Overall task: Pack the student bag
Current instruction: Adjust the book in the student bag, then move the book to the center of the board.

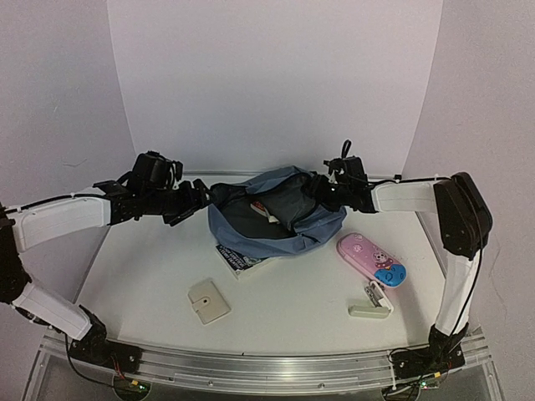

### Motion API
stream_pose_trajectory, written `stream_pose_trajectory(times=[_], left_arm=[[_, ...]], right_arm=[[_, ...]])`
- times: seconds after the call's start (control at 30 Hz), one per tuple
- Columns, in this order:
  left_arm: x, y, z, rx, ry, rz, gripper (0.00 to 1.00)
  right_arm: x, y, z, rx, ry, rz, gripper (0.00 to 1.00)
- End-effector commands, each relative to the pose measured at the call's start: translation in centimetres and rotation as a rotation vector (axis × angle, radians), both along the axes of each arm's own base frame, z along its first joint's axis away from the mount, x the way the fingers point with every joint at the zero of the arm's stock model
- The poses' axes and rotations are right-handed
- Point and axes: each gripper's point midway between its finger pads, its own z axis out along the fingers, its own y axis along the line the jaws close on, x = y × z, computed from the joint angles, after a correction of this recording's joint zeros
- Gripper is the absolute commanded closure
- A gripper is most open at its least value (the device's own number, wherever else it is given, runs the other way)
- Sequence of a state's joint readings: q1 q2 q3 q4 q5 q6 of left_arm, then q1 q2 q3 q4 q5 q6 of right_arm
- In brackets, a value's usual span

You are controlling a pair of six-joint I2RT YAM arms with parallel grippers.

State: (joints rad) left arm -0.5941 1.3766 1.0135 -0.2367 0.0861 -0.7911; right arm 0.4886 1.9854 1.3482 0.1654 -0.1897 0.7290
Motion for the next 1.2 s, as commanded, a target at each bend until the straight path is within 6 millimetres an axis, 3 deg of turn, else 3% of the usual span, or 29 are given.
stream_pose_trajectory(times=[0.0,0.23,0.5,0.73,0.97,1.17], left_arm=[[-2.3,2.5,0.0,0.017,0.024,0.043,0.14],[-5.3,4.9,-2.1,0.039,0.045,0.055,0.10],[-6.4,3.8,-4.5,-0.007,0.046,-0.033,0.11],[-5.0,3.1,-7.0,-0.063,0.083,-0.059,0.15],[-2.2,1.2,-9.6,-0.110,0.138,-0.112,0.22],[-0.2,0.1,-12.2,-0.114,0.184,-0.154,0.34]], right_arm=[[-1.6,1.0,4.8,0.041,-0.094,0.100,0.28],[-6.0,0.3,8.9,0.067,-0.165,0.206,0.11],[-10.8,-1.1,12.8,0.137,-0.218,0.246,0.08],[-16.1,-2.7,11.7,0.329,-0.120,0.165,0.15],[-21.3,0.5,8.9,0.468,-0.023,0.156,0.26],[-23.5,3.6,5.9,0.552,0.038,0.167,0.34]])
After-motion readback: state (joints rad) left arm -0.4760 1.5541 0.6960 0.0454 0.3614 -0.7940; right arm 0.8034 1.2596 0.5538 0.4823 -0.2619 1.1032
